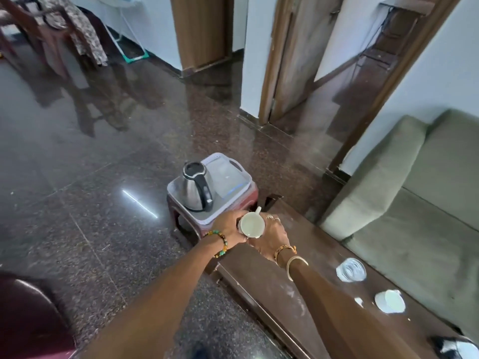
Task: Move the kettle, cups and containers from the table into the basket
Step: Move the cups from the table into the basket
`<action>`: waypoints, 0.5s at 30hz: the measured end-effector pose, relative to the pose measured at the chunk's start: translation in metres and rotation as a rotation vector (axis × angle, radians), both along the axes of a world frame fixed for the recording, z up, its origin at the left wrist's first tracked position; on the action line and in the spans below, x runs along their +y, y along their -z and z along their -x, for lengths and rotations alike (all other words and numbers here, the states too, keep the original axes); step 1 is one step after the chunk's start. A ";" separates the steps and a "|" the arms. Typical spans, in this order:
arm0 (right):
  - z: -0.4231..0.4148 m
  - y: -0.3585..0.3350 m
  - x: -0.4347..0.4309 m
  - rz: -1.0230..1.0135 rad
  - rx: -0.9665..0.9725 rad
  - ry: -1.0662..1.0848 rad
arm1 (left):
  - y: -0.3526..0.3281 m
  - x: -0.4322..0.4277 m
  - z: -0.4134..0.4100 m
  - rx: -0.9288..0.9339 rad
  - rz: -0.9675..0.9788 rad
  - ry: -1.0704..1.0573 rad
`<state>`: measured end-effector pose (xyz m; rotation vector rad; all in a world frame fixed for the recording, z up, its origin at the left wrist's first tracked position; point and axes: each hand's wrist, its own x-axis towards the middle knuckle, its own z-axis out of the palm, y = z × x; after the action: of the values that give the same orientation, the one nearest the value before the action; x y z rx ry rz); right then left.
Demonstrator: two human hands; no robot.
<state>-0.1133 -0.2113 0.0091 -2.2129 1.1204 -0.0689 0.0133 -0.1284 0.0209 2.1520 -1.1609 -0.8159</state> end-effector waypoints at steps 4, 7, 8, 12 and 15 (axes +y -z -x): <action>-0.051 -0.016 0.014 -0.025 -0.053 0.024 | -0.014 0.014 -0.053 -0.027 -0.036 -0.022; -0.086 -0.032 0.014 -0.025 -0.148 0.062 | -0.028 0.011 -0.089 -0.031 -0.008 -0.051; -0.095 -0.036 0.011 -0.014 -0.159 0.060 | -0.032 0.009 -0.098 -0.030 0.001 -0.060; -0.131 -0.042 -0.008 -0.012 -0.142 0.063 | -0.036 -0.006 -0.128 0.019 -0.010 -0.102; -0.147 -0.036 -0.021 -0.029 -0.133 0.059 | -0.029 -0.018 -0.144 0.040 -0.020 -0.114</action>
<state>0.0341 -0.2318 0.0450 -2.1173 1.1060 -0.2198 0.1569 -0.1463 0.0502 2.1854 -1.0043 -0.8195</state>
